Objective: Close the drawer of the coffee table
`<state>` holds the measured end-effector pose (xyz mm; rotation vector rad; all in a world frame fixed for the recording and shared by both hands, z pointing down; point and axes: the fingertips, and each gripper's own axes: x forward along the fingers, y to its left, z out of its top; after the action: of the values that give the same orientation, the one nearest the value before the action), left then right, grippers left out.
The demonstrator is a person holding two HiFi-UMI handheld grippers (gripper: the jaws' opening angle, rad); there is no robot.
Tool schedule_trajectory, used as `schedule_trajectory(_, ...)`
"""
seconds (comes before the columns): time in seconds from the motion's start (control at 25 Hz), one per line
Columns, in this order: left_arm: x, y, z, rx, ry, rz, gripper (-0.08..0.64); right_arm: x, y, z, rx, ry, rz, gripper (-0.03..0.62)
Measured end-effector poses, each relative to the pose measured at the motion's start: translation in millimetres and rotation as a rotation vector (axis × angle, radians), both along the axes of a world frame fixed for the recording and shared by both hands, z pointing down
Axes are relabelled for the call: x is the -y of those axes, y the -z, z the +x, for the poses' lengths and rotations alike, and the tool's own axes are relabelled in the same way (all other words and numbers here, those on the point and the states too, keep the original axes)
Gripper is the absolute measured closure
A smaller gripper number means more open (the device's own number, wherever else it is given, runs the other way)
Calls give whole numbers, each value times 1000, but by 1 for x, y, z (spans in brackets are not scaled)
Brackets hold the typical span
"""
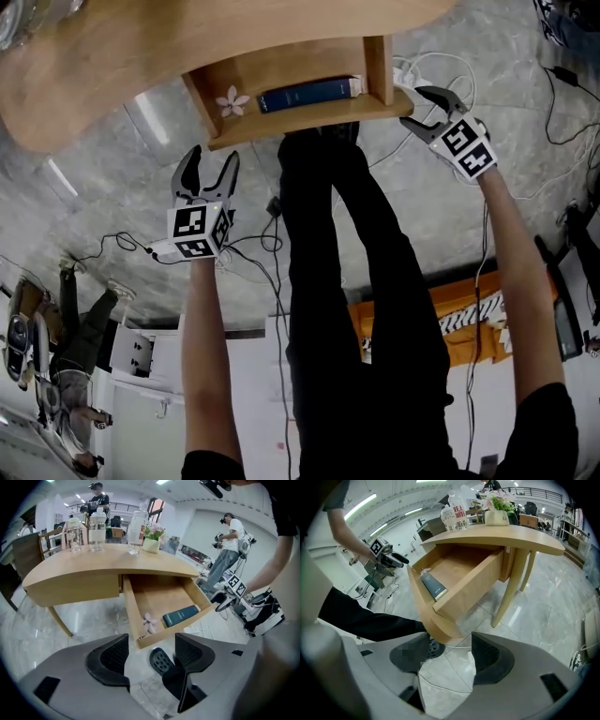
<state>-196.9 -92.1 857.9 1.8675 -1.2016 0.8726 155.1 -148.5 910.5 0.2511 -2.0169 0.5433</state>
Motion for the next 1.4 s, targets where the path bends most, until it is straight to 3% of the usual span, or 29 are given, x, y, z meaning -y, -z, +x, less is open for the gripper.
schedule_trajectory(0.2, -3, -18, 8, -3, -27, -35, 252, 1, -19, -5, -48, 63, 13, 354)
schedule_trajectory(0.36, 2, -24, 13, -17, 15, -35, 252, 1, -28, -10, -77, 98, 25, 356)
schedule_trajectory(0.56, 2, -31, 12, 8, 28, -27, 252, 1, -35, -12, -104, 108, 35, 410)
schedule_trajectory(0.92, 3, -32, 11, 29, 40, -35, 259, 2, -33, -12, -142, 117, 84, 444)
schedule_trajectory(1.24, 12, -13, 10, 12, 72, 5, 261, 5, -18, -10, -88, -23, 31, 446)
schedule_trajectory(1.4, 13, -11, 10, 14, 87, 3, 262, 8, -16, -10, -89, -36, 30, 449)
